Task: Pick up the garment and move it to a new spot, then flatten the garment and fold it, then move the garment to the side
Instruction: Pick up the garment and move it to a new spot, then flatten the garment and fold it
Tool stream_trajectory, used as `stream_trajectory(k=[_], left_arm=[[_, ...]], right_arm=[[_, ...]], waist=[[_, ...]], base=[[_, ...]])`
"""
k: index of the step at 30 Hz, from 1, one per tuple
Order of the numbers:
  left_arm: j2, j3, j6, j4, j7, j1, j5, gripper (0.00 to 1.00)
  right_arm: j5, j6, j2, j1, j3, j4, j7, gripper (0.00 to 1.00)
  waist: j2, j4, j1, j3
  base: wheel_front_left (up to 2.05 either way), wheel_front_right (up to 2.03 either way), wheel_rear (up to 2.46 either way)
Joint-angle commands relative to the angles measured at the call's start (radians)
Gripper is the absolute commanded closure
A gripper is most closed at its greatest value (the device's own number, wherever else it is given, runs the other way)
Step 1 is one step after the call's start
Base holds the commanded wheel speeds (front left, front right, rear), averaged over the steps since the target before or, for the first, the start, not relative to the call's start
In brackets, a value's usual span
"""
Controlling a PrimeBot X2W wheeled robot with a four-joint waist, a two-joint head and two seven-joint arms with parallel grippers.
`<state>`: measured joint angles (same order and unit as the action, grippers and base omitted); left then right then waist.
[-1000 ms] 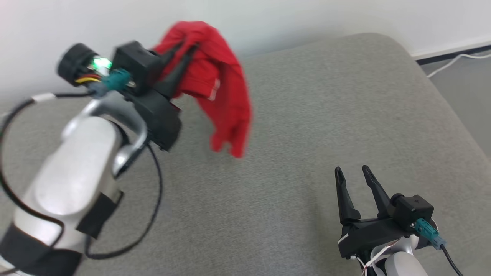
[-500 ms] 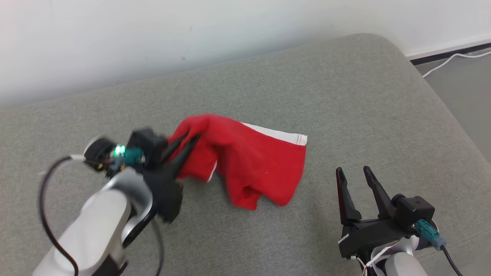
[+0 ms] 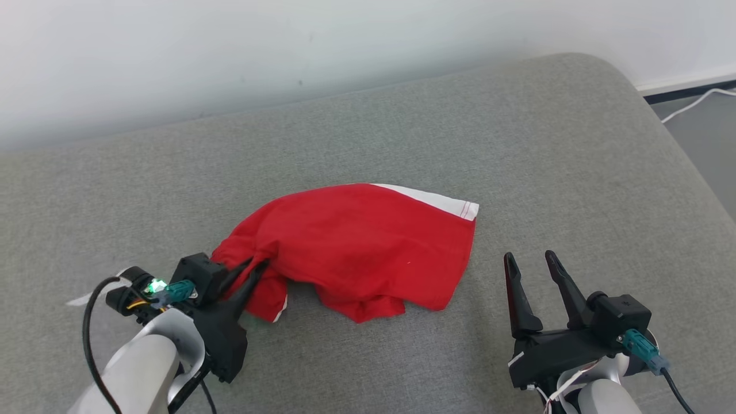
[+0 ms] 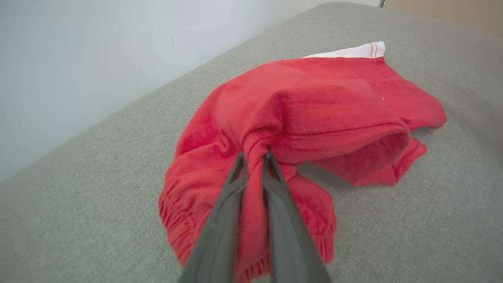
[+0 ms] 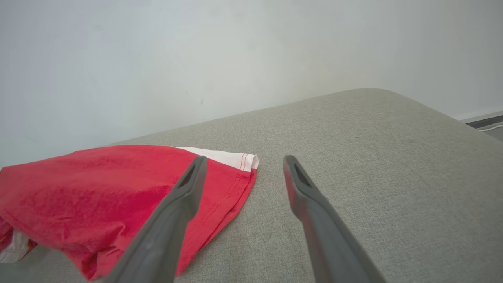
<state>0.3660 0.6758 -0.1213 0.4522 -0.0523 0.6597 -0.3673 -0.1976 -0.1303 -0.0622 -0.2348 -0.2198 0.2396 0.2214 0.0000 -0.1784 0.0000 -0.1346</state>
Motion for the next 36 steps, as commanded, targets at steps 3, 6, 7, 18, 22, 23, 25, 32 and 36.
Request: stream_trajectory(k=[3,6,7,18,22,23,25,32,36], left_arm=[[-0.022,-0.011,0.029,0.022,-0.064,-0.021,-0.004,0.0],[-0.037,-0.028,0.057,0.021,-0.108,-0.039,-0.016,0.0],[-0.044,-0.033,0.068,0.016,-0.122,-0.047,-0.02,0.0],[-0.095,-0.06,0.16,-0.104,-0.189,-0.188,-0.058,0.0],[-0.109,-0.055,0.173,-0.127,-0.186,-0.234,-0.074,0.0],[-0.113,-0.054,0.175,-0.126,-0.186,-0.24,-0.081,0.0],[-0.122,-0.052,0.175,-0.118,-0.185,-0.252,-0.091,0.0],[-0.149,-0.049,0.163,-0.05,-0.19,-0.266,-0.124,0.0],[-0.158,-0.058,0.156,0.02,-0.197,-0.241,-0.128,0.0]], right_arm=[[-0.003,-0.001,-0.008,0.018,0.003,-0.006,-0.002,0.0],[0.001,-0.001,-0.008,0.029,0.007,-0.011,-0.005,0.0],[0.003,-0.001,-0.009,0.034,0.009,-0.012,-0.006,0.0],[0.004,-0.001,-0.009,0.066,0.013,-0.02,-0.022,0.0],[0.006,-0.001,-0.012,0.073,0.018,-0.029,-0.027,0.0],[0.005,-0.001,-0.014,0.074,0.017,-0.032,-0.03,0.0],[0.004,-0.001,-0.015,0.072,0.015,-0.036,-0.034,0.0],[-0.005,-0.001,-0.023,0.056,0.009,-0.052,-0.043,0.0],[-0.005,-0.001,-0.024,0.046,0.004,-0.051,-0.041,0.0]], waist=[[0.0,0.018,0.0,0.011],[0.0,0.031,0.0,0.022],[0.0,0.037,0.0,0.027],[0.0,0.092,0.0,0.054],[0.0,0.108,0.0,0.053],[0.0,0.11,0.0,0.052],[0.0,0.111,0.0,0.049],[0.0,0.099,0.0,0.031],[0.0,0.081,0.0,0.02]], base=[[0.0,0.0,0.0],[0.0,0.0,0.0],[0.0,0.0,0.0],[0.0,0.0,0.0],[0.0,0.0,0.0],[0.0,0.0,0.0],[0.0,0.0,0.0],[0.0,0.0,0.0],[0.0,0.0,0.0]])
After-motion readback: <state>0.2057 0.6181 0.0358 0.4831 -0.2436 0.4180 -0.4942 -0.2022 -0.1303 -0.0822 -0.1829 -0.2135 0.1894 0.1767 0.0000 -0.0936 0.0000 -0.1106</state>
